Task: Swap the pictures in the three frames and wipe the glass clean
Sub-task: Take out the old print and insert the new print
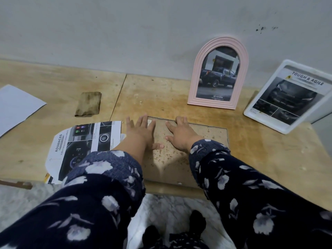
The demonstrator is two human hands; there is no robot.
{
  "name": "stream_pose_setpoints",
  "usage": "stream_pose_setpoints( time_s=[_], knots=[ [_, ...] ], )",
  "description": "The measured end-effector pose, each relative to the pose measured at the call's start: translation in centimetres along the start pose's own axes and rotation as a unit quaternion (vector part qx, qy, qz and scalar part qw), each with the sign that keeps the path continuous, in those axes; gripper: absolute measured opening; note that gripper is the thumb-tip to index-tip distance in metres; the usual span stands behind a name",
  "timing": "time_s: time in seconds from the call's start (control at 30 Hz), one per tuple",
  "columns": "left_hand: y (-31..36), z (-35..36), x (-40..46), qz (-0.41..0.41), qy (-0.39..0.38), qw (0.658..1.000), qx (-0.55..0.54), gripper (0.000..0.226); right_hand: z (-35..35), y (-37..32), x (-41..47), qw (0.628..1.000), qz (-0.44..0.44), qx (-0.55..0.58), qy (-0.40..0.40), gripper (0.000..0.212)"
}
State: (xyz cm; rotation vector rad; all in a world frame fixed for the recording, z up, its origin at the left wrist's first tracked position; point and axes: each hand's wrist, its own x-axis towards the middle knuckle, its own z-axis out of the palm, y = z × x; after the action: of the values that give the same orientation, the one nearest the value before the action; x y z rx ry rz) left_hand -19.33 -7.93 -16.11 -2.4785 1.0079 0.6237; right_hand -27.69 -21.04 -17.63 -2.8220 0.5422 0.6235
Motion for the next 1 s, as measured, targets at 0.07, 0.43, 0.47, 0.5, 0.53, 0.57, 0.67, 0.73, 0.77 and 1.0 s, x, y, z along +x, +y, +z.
stream_pose_setpoints(
  time_s=[0.07, 0.43, 0.47, 0.5, 0.53, 0.57, 0.67, 0.73, 0.77, 1.0],
  knots=[
    [0.1, 0.5, -0.3, -0.006, 0.002, 1.000, -0.006, 0.105, 0.6, 0.3, -1.0, 1.000, 0.001, 0.001, 0.029, 0.064],
    [2.9, 1.8, -3.4, 0.103, 0.035, 0.992, -0.065, 0.100, 2.8, 5.5, -9.6, 0.993, 0.092, 0.072, 0.021, 0.103],
    [3.2, 2.0, -3.6, 0.107, 0.025, 0.991, -0.073, 0.107, 2.8, 5.7, -10.2, 0.993, 0.097, 0.070, 0.019, 0.104],
    [3.6, 2.4, -3.8, 0.112, 0.019, 0.990, -0.080, 0.114, 3.0, 6.0, -11.0, 0.992, 0.102, 0.068, 0.015, 0.104],
    [4.1, 2.6, -4.1, 0.116, 0.017, 0.989, -0.086, 0.119, 3.1, 6.3, -11.7, 0.992, 0.106, 0.068, 0.010, 0.104],
    [4.6, 2.9, -4.3, 0.121, 0.017, 0.988, -0.093, 0.124, 3.3, 6.5, -12.4, 0.992, 0.109, 0.069, 0.002, 0.104],
    [5.9, 3.1, -4.8, 0.130, 0.009, 0.987, -0.097, 0.130, 3.7, 7.5, -13.8, 0.990, 0.119, 0.068, -0.019, 0.104],
    [6.4, 3.2, -5.0, 0.128, 0.002, 0.987, -0.101, 0.129, 4.1, 7.9, -14.0, 0.990, 0.121, 0.071, -0.027, 0.102],
    [6.6, 3.2, -5.1, 0.126, 0.000, 0.987, -0.104, 0.128, 4.2, 8.1, -14.1, 0.989, 0.122, 0.075, -0.029, 0.101],
    [7.3, 3.4, -5.4, 0.117, 0.008, 0.989, -0.095, 0.121, 4.2, 7.5, -13.7, 0.988, 0.133, 0.064, -0.037, 0.102]
  ],
)
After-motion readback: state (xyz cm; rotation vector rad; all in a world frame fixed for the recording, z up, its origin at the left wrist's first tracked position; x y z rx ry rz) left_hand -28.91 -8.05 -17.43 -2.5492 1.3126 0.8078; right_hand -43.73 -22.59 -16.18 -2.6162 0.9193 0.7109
